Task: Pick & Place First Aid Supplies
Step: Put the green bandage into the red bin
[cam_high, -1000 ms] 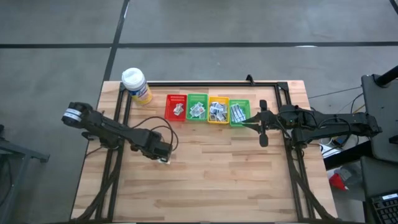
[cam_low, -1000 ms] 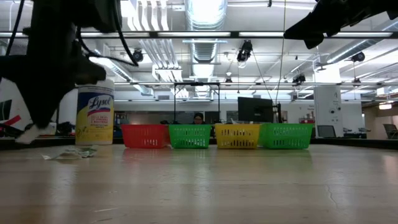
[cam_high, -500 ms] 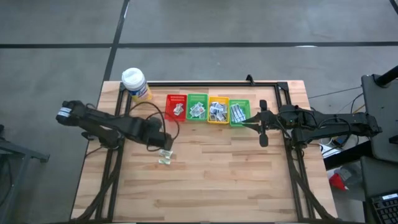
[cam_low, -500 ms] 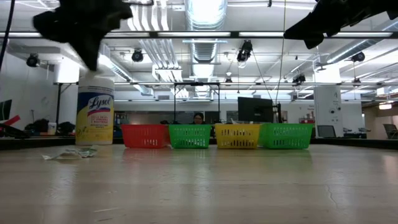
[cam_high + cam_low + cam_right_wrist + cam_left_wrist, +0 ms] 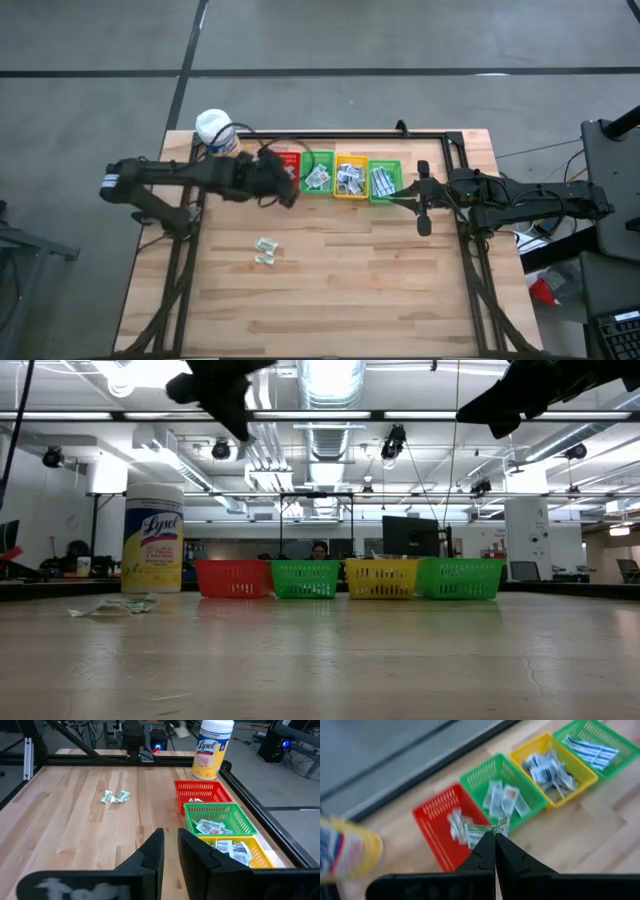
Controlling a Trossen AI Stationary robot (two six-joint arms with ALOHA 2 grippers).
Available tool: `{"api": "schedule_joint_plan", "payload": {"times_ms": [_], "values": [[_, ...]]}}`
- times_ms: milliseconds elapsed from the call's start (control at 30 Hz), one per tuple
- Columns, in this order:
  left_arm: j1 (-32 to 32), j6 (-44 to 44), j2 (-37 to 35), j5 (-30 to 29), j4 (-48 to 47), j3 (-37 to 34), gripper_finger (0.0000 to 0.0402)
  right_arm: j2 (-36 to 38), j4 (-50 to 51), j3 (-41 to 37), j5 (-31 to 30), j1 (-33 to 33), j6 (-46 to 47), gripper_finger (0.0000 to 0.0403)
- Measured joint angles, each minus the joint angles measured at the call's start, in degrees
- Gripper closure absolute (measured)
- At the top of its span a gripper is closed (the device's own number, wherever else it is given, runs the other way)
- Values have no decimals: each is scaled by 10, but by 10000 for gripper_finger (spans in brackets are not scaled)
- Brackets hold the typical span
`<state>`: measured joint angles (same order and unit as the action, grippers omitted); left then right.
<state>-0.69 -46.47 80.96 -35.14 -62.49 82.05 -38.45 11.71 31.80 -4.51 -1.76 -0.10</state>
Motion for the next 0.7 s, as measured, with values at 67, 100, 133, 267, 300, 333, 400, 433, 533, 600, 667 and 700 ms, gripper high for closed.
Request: {"api": "schedule_joint_plan", "payload": {"times_ms": [67, 100, 133, 267, 300, 333, 400, 433, 533, 600, 667, 700], "values": [[25, 56, 12, -1, 24, 9, 401, 0, 0, 0, 0, 0, 0, 351], [37, 82, 19, -1, 32, 13, 401, 0, 0, 0, 0, 0, -1, 351], [48, 107, 25, -1, 44, 16, 401, 0, 0, 0, 0, 0, 0, 351], [92, 184, 54, 1, 62, 28, 401, 0, 0, 0, 0, 0, 0, 351], [102, 201, 63, 3, 65, 29, 401, 0, 0, 0, 0, 0, 0, 351], [112, 217, 71, 8, 70, 29, 401, 0, 0, 0, 0, 0, 0, 351], [130, 244, 87, 18, 76, 30, 401, 0, 0, 0, 0, 0, -1, 351], [139, 255, 96, 22, 76, 30, 401, 0, 0, 0, 0, 0, -1, 351], [161, 285, 125, 35, 76, 30, 401, 0, 0, 0, 0, 0, 0, 351], [173, 307, 145, 46, 76, 30, 401, 0, 0, 0, 0, 0, -1, 351], [181, 327, 164, 55, 76, 30, 401, 0, 0, 0, 0, 0, 0, 351], [184, 337, 173, 61, 75, 30, 401, 0, 0, 0, 0, 0, 0, 351]]}}
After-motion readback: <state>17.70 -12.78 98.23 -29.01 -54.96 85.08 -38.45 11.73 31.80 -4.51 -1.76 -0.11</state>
